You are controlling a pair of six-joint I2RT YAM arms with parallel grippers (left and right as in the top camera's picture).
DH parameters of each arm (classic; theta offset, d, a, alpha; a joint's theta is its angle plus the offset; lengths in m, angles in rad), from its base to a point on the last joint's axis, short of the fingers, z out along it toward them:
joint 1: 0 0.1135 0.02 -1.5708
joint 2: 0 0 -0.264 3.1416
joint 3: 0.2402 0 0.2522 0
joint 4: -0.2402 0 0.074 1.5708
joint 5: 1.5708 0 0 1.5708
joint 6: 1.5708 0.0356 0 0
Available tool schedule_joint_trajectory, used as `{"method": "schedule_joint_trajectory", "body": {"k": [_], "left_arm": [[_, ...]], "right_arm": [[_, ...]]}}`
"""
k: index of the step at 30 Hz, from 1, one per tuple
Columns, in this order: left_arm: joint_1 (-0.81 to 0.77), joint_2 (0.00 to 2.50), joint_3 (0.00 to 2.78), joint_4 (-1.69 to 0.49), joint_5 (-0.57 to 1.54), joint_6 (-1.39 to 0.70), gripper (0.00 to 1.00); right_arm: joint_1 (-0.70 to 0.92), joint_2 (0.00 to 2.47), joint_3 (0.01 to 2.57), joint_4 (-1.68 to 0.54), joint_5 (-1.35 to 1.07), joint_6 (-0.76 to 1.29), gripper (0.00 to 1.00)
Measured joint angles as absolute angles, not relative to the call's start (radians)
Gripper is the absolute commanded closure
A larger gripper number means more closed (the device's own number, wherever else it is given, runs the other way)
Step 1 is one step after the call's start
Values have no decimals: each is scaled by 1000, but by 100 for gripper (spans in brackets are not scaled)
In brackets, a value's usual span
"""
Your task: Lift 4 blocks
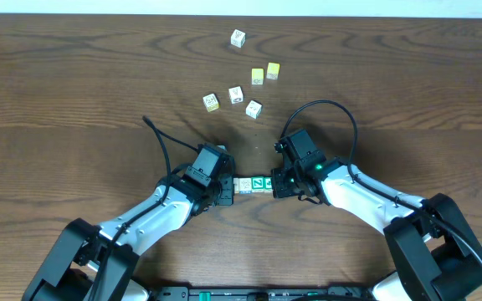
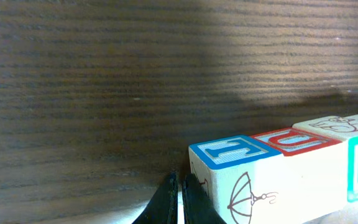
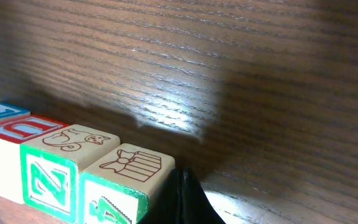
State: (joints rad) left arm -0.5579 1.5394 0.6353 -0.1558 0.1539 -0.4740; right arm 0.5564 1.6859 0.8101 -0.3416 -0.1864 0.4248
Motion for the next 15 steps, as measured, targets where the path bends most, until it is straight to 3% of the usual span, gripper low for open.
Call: {"method": "schedule_joint_trajectory", "body": {"k": [15], "left_arm": [[-558, 1542, 635, -146, 149, -474, 93]], "right_arm": [[556, 1687, 810, -340, -194, 425, 99]]}}
